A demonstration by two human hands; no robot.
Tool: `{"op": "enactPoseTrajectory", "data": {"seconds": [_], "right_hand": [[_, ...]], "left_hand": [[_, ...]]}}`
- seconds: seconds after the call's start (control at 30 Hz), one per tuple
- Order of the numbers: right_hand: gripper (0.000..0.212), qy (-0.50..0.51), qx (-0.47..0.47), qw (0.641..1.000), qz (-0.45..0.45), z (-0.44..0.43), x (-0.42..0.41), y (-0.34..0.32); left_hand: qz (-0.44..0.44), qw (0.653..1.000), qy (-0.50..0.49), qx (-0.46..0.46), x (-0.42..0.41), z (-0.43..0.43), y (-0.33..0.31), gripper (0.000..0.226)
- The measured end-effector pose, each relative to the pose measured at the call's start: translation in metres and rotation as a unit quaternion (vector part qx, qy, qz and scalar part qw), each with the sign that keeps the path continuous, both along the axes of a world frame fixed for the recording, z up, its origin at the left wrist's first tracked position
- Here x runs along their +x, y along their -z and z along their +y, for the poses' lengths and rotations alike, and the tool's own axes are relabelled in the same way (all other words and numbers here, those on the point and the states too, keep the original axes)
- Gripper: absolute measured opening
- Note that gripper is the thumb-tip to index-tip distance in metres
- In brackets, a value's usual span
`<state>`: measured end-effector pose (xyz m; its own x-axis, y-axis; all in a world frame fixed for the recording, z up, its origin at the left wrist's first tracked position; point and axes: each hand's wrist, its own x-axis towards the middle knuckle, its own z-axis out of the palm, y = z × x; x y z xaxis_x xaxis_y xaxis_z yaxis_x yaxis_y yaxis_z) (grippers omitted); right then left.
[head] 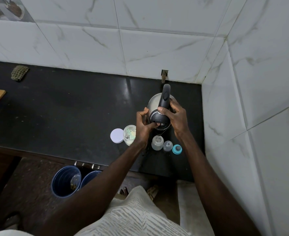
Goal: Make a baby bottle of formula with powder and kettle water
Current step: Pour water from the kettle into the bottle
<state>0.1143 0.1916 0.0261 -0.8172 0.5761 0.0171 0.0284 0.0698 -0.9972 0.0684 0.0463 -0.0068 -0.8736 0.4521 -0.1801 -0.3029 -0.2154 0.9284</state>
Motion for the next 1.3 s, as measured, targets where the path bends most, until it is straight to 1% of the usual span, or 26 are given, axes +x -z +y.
{"op": "enactPoseTrajectory", "data": {"seconds": [0.43,0.8,0.97,1.1,1.3], "right_hand": [[0.057,0.0,0.004,1.0,0.001,0.001,0.0002,-0.0002],[0.051,-0.002,-0.001,1.0,0.006,-0.0013,0.0018,-0.0033],[0.054,-0.004,-0.008,1.0,0.008,-0.0016,0.0027,-0.003],[0.058,-0.002,0.006,1.0,0.003,-0.0014,0.002,-0.0019],[0.054,-0.004,0.008,1.0,0.001,0.0003,0.0014,0.0003]], "left_hand": [[0.002,1.0,0.0,0.001,-0.0003,0.0011,0.0014,0.068],[0.003,1.0,0.003,-0.002,-0.001,0.0,0.003,0.075],[0.005,1.0,0.007,-0.006,-0.0015,-0.0004,0.0022,0.074],[0.009,1.0,0.008,-0.014,-0.0023,-0.0014,0.001,0.074],[0.008,1.0,0.002,-0.008,-0.0008,-0.0002,-0.0016,0.071]]}}
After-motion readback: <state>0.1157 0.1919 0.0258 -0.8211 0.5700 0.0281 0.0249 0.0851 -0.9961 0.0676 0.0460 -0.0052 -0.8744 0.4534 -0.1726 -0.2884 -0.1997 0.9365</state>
